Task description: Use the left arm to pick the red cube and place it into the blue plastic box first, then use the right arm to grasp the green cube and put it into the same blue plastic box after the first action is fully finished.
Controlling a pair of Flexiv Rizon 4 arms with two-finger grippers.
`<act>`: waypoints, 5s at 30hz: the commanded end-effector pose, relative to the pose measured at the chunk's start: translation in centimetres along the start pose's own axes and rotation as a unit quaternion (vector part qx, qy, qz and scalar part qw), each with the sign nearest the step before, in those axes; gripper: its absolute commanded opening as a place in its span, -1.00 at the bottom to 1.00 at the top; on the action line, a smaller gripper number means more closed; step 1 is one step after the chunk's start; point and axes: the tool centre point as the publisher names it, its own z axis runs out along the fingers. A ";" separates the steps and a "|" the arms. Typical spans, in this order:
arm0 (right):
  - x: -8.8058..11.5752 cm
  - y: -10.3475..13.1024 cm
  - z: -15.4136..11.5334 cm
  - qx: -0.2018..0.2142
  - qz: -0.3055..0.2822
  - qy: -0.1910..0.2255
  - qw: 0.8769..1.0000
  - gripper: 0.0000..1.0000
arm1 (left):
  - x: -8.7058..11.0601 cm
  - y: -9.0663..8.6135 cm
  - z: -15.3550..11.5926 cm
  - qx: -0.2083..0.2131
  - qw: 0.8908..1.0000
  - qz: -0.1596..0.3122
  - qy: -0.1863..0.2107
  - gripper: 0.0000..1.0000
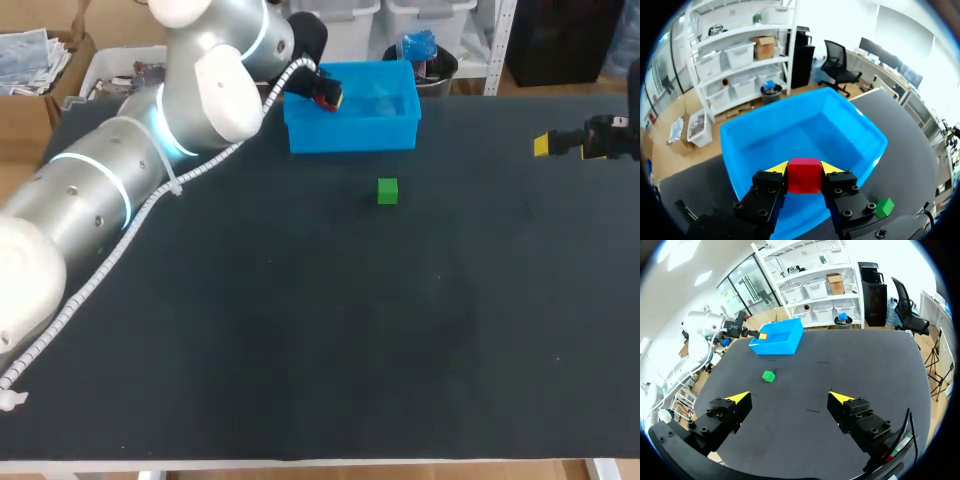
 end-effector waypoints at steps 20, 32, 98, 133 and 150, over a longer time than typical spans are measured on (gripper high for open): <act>0.0 0.0 0.1 0.001 0.000 0.000 1.000 1.00 | -2.2 -2.2 -6.6 0.021 0.999 0.032 -0.036 1.00; 0.0 0.0 0.1 0.001 0.000 0.000 1.000 1.00 | 3.1 -2.6 -14.9 0.025 0.995 0.029 -0.090 1.00; -1.5 6.9 8.7 0.144 -0.054 0.153 0.976 1.00 | 19.0 -1.5 -27.0 0.111 0.985 0.068 -0.116 1.00; -2.0 9.1 14.2 0.230 -0.008 0.191 0.954 1.00 | 19.0 -1.5 -27.0 0.111 0.985 0.068 -0.116 1.00; -1.8 10.8 19.4 0.260 0.015 0.232 0.937 1.00 | 19.0 -1.5 -27.0 0.111 0.985 0.068 -0.116 1.00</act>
